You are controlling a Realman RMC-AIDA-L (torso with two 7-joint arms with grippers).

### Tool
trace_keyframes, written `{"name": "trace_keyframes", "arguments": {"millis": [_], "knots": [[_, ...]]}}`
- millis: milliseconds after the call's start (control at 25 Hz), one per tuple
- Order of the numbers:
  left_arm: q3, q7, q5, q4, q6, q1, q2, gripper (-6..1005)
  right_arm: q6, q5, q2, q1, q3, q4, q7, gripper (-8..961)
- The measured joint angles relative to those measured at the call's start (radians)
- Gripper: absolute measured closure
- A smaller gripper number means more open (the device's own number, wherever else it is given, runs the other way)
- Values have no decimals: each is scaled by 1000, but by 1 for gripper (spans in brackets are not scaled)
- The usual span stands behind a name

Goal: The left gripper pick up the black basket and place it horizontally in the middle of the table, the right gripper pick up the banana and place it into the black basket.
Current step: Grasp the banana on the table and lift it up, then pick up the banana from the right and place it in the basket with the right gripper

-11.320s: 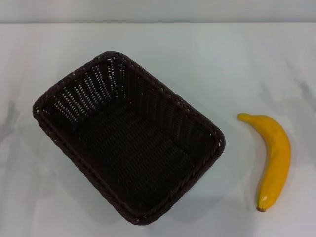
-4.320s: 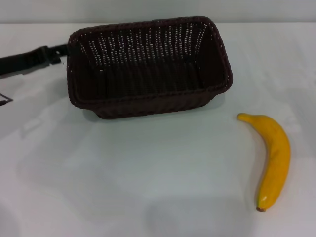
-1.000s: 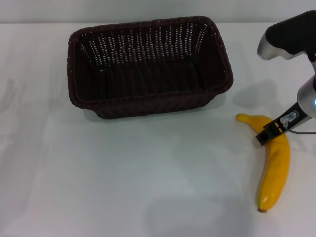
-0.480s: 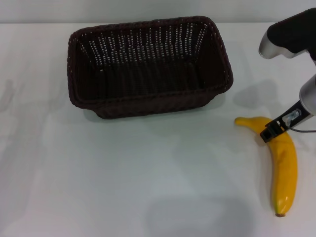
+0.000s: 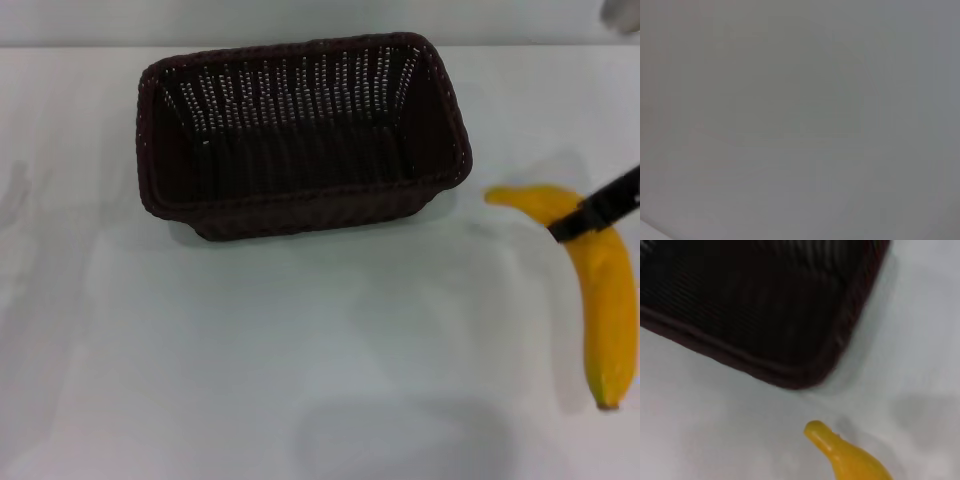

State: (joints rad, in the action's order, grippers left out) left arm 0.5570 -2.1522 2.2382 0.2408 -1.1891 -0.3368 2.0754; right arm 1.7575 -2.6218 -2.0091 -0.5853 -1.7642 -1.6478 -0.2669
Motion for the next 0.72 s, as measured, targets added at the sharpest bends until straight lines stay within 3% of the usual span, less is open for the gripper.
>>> {"name": "trace_keyframes", "arguments": {"millis": [160,320,480,720], "knots": [[2,1,0,0,-1,2,0,109,3,131,3,-24,-124,-56,-66,477],[5,2,-3,0,-1,-1,0,109,-157,189,-2,-71,-164,-64,-127,477],[7,2,-7,0,1,-11,1,110,-485,331,-3,-69,-70,28,-187,477],[7,2,-7,-7,0,-16,2,109,-970,586,-6,-77,118,305,-414,478]]}}
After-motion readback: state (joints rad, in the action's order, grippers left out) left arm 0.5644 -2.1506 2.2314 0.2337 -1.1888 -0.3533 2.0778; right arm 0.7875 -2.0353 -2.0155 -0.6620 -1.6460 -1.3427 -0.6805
